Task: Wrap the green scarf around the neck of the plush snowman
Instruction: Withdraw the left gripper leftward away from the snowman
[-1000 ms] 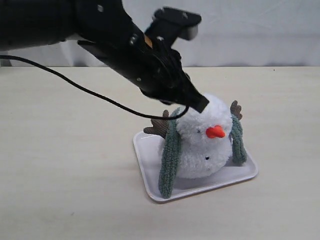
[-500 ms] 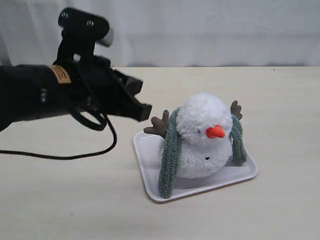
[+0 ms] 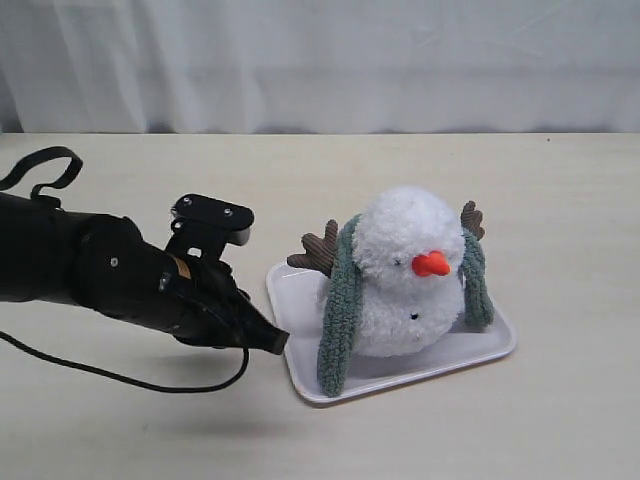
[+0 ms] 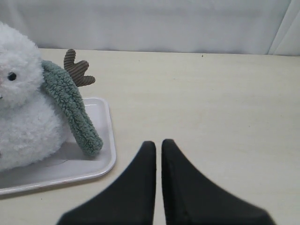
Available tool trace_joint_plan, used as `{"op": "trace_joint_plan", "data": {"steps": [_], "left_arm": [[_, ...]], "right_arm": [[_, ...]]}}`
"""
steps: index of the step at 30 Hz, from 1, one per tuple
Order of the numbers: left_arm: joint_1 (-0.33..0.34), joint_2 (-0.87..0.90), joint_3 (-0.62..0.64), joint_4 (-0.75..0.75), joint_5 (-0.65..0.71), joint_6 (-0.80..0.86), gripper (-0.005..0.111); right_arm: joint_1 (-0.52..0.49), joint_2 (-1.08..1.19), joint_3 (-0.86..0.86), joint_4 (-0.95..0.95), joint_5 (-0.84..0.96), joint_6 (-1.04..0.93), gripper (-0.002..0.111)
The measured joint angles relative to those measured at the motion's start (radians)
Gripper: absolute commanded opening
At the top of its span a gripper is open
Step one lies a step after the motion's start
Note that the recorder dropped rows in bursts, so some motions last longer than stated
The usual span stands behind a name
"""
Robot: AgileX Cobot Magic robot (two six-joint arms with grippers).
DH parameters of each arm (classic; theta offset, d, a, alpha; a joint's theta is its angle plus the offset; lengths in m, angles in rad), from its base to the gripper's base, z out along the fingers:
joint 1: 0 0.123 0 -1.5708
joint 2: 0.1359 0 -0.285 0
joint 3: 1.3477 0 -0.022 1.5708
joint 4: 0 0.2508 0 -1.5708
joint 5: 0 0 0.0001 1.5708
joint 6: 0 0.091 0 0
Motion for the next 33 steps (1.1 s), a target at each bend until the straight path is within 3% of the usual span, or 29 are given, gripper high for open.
{"op": "trace_joint_plan", "data": {"steps": [4, 10, 12, 16, 17, 19, 22, 24, 25, 29, 32, 33], "left_arm": [[0.046, 0.061, -0.002, -0.018, -0.061, -0.025, 0.005], [0.048, 0.107, -0.082, -0.022, -0.105, 0.048, 0.005], [0.048, 0.107, -0.089, -0.019, -0.197, 0.059, 0.005], [0.048, 0.107, -0.012, -0.088, -0.604, 0.06, 0.005], [0.051, 0.107, -0.006, -0.103, -0.647, 0.096, 0.005], [0.071, 0.107, -0.02, -0.246, -0.684, 0.291, 0.005], [0.146, 0.107, -0.137, -0.826, -0.703, 0.929, 0.0], [0.193, 0.107, -0.214, -1.104, -0.699, 1.246, 0.0], [0.21, 0.107, -0.24, -1.17, -0.685, 1.331, 0.0], [0.253, 0.099, -0.254, -1.304, -0.588, 1.455, 0.0], [0.289, 0.109, -0.249, -1.333, -0.277, 1.466, 0.0], [0.312, 0.118, -0.249, -1.337, -0.1, 1.466, 0.0]], "right_arm": [[0.0, 0.0, 0.0, 0.0, 0.0, 0.0, 0.004], [0.0, 0.0, 0.0, 0.0, 0.0, 0.0, 0.004], [0.0, 0.0, 0.0, 0.0, 0.0, 0.0, 0.004], [0.0, 0.0, 0.0, 0.0, 0.0, 0.0, 0.004], [0.0, 0.0, 0.0, 0.0, 0.0, 0.0, 0.004], [0.0, 0.0, 0.0, 0.0, 0.0, 0.0, 0.004], [0.0, 0.0, 0.0, 0.0, 0.0, 0.0, 0.004], [0.0, 0.0, 0.0, 0.0, 0.0, 0.0, 0.004], [0.0, 0.0, 0.0, 0.0, 0.0, 0.0, 0.004], [0.0, 0.0, 0.0, 0.0, 0.0, 0.0, 0.004], [0.0, 0.0, 0.0, 0.0, 0.0, 0.0, 0.004], [0.0, 0.0, 0.0, 0.0, 0.0, 0.0, 0.004]]}}
